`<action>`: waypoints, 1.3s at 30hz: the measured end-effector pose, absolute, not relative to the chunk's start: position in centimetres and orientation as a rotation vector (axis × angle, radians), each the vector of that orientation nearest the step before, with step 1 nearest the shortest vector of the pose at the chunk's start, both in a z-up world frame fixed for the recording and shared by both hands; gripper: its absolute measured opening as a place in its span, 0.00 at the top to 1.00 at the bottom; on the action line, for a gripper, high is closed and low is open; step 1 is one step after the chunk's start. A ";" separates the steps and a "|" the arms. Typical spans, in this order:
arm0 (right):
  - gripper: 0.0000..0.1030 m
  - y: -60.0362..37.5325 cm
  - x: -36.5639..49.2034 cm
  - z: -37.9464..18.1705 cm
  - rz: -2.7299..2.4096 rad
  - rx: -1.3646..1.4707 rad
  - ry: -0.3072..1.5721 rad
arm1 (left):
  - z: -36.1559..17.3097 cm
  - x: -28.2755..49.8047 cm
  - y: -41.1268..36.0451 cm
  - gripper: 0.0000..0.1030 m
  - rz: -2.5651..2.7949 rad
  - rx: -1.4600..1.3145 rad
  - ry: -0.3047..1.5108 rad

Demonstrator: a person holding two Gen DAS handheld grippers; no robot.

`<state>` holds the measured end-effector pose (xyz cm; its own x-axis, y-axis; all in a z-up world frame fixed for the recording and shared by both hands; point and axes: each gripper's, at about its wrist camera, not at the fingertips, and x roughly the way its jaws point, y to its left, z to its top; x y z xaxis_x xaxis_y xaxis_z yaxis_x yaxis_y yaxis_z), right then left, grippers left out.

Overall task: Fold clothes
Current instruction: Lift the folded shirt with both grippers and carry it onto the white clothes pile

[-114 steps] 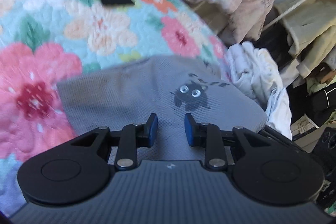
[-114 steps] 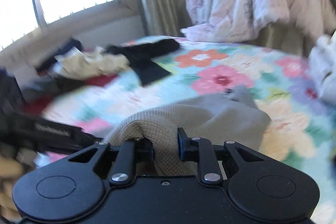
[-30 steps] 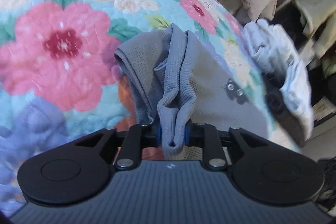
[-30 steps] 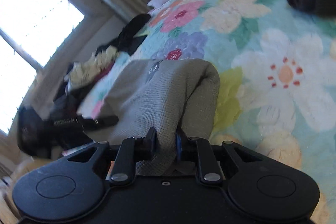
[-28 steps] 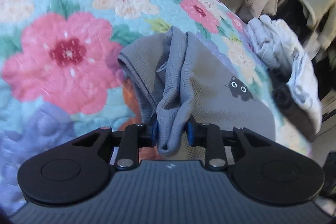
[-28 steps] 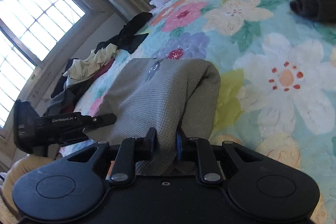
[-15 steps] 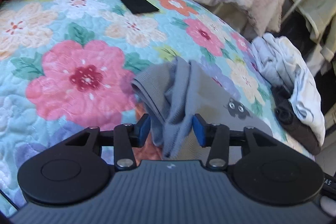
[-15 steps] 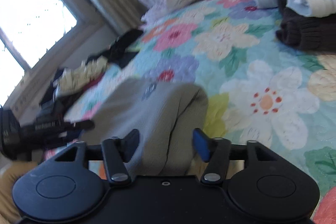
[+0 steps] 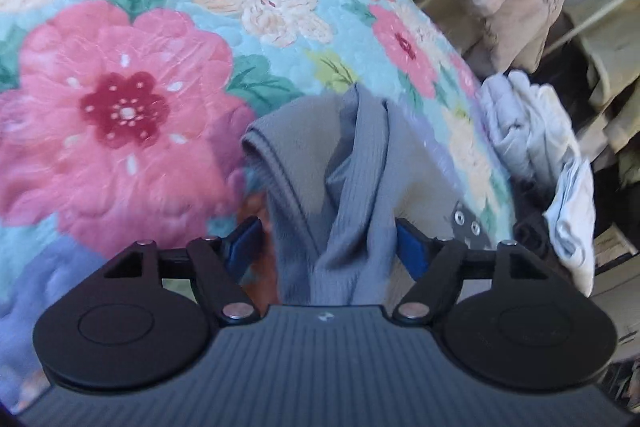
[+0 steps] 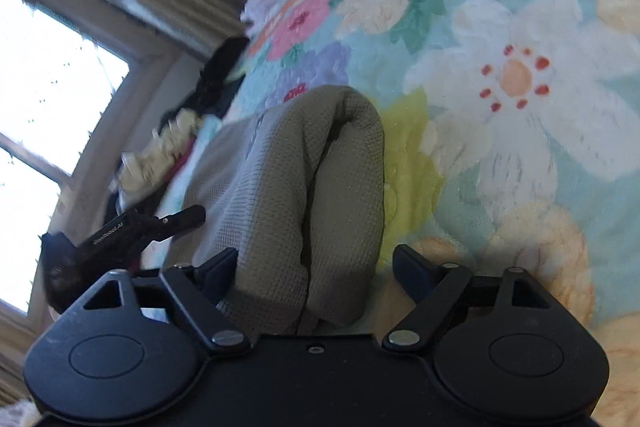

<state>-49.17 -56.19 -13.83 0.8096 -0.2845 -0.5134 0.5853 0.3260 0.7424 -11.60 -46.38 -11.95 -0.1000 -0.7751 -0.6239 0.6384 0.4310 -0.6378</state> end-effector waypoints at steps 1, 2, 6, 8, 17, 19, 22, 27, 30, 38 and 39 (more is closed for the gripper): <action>0.11 -56.0 -48.7 -13.9 -0.584 1.093 0.302 | -12.1 -11.8 -46.6 0.41 -1.214 -0.144 1.160; 0.11 -55.9 -48.1 -13.9 -0.587 1.072 0.304 | -12.2 -12.0 -46.8 0.54 -1.229 -0.133 1.150; 0.36 -55.5 -45.1 -13.7 -0.590 0.961 0.320 | -12.2 -12.4 -46.7 0.77 -1.256 -0.190 1.135; 0.43 -55.6 -45.1 -13.3 -0.592 0.924 0.296 | -11.7 -13.0 -46.7 0.77 -1.260 -0.172 1.105; 0.54 -55.9 -48.5 -8.2 -0.582 0.706 0.223 | -5.8 -19.5 -47.7 0.79 -1.343 -0.068 0.874; 0.54 -56.2 -49.7 -6.6 -0.583 0.644 0.207 | -4.3 -21.3 -48.0 0.79 -1.363 -0.094 0.831; 0.55 -56.7 -51.7 -4.2 -0.584 0.550 0.181 | -1.9 -24.0 -48.8 0.79 -1.396 -0.128 0.772; 0.55 -58.4 -57.2 -0.6 -0.589 0.438 0.108 | 2.5 -29.1 -51.7 0.79 -1.461 -0.155 0.690; 0.54 -60.3 -60.5 1.2 -0.597 0.415 0.050 | 4.6 -32.9 -54.5 0.79 -1.507 -0.070 0.574; 0.55 -65.4 -65.3 4.3 -0.689 0.296 -0.023 | 7.3 -37.9 -62.6 0.80 -1.603 -0.036 0.542; 0.55 -66.4 -65.9 4.8 -0.687 0.300 -0.027 | 7.8 -38.5 -63.5 0.80 -1.616 -0.034 0.533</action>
<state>-65.92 -66.41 4.75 0.7743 -0.6286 -0.0737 0.6207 0.7316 0.2819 -38.49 -63.53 7.76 -0.1306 -0.9484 -0.2891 0.9341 -0.0200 -0.3565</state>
